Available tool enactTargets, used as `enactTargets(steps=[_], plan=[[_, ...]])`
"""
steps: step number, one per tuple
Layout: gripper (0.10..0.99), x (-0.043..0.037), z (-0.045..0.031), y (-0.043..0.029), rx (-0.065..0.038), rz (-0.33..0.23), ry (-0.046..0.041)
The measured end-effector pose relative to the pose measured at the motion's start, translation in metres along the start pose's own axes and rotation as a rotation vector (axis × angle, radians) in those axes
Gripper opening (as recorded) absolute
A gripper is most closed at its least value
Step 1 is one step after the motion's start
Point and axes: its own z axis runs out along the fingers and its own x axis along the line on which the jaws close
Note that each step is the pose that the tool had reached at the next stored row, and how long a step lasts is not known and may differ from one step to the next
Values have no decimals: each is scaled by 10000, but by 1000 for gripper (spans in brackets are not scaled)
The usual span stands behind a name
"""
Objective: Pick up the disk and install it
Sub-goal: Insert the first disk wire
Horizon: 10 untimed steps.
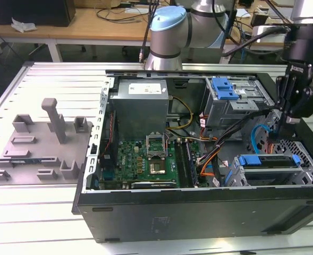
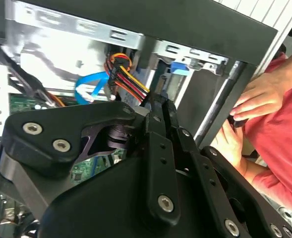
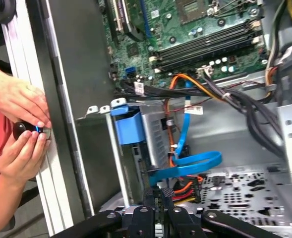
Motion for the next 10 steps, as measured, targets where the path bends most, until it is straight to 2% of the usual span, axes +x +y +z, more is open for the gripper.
enactTargets(steps=[2, 4, 5, 7, 10], plan=[[165, 25, 10, -4, -11, -24, -94], [165, 35, 14, -2, -32, -74, -280], [165, 41, 17, -1, -45, -113, -410], [165, 56, 23, 5, -53, -166, -544], [165, 92, 38, 22, -34, -284, -682]])
